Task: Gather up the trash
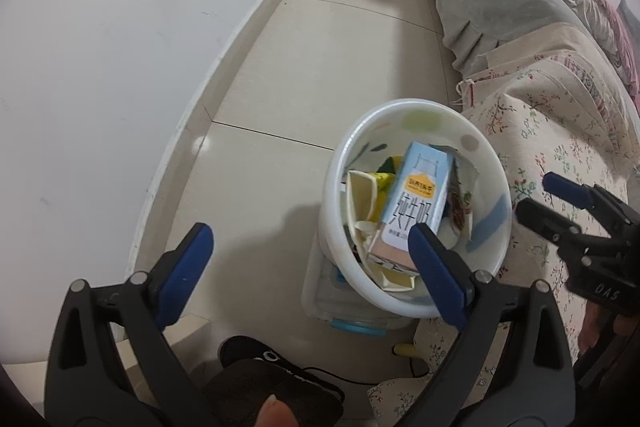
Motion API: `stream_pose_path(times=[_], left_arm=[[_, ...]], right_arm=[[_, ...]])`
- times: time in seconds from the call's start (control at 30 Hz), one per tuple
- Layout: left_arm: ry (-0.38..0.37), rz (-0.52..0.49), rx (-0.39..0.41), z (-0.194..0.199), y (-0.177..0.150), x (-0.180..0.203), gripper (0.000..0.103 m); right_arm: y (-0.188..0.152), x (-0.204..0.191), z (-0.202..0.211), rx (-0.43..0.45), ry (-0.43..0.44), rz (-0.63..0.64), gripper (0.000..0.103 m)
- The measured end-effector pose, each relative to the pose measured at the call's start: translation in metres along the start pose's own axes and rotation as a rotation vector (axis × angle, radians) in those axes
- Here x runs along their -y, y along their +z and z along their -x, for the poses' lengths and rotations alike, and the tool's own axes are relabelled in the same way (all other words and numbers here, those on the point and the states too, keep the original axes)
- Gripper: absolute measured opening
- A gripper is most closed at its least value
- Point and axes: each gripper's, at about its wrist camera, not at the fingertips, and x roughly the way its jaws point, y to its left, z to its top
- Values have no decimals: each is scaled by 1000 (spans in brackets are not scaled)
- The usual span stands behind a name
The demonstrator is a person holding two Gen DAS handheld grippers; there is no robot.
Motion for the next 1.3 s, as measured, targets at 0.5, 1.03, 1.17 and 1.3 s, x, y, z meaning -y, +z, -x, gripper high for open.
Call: stream_pose_path(times=[0.5,1.03,1.17,1.3], left_arm=[[-22,-98,22,28,-28,48,99],[-59,-185,104,58,-90,130,99],[-35,-196,126,58,-98,141,99],[-15,-183,150,58,-103,143,99]], right_arm=[[-53,53,80,44,-158,-123,78],[-170,79,156,186,-448,-287,84],[-182,98,164,195,-483,-343,84],[-184,108,170,221,-505,-364,84]])
